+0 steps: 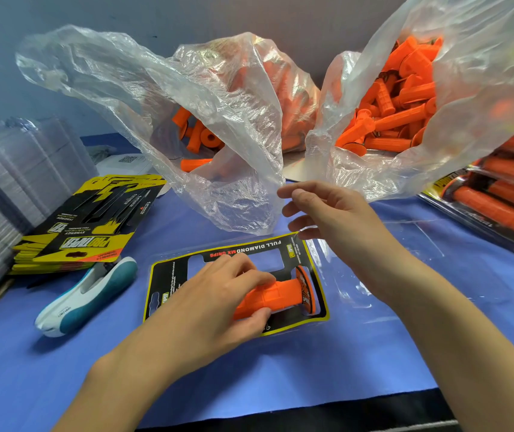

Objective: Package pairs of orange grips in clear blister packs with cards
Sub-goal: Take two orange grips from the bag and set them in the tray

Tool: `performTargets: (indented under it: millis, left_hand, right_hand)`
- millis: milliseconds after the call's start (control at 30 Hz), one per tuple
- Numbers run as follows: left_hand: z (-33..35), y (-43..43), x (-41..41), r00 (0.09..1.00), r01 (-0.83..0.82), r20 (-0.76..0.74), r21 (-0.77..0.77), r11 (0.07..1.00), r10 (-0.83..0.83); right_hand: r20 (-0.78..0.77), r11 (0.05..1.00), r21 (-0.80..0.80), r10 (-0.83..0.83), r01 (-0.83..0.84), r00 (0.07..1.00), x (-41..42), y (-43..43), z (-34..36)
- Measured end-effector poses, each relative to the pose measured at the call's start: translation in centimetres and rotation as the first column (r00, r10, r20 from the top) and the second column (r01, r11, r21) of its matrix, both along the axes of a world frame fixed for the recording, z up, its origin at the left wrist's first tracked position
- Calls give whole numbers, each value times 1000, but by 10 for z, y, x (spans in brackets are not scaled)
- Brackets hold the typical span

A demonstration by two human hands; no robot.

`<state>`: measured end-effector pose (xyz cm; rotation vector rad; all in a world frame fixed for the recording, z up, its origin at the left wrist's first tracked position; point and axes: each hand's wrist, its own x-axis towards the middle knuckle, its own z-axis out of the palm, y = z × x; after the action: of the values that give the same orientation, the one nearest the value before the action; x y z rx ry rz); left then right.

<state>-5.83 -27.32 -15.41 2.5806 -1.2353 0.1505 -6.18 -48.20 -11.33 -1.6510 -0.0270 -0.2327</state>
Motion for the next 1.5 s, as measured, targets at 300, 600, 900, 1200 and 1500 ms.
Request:
performTargets:
  millis: [300, 600, 900, 1200, 1500]
  left_hand:
    - [1, 1, 1, 1000, 13, -27, -21, 1000, -13]
    - [4, 10, 4, 999, -40, -31, -89, 995, 37]
    - [-6, 43, 36, 905, -423, -45, -205, 883, 423]
    - [-14, 60, 44, 790, -612, -63, -118, 782, 610]
    - [-13, 64, 46, 792, -611, -14, -42, 791, 611]
  right_hand:
    - [120, 867, -488, -55, 107, 991, -1, 4, -19]
    - [106, 386, -917, -3, 99, 994, 1, -5, -30]
    - [130, 400, -897, -166, 187, 978, -2, -12, -44]
    - [95, 435, -885, -177, 164, 980, -7, -18, -51]
    - [112, 385, -907, -168, 170, 979, -8, -16, -50]
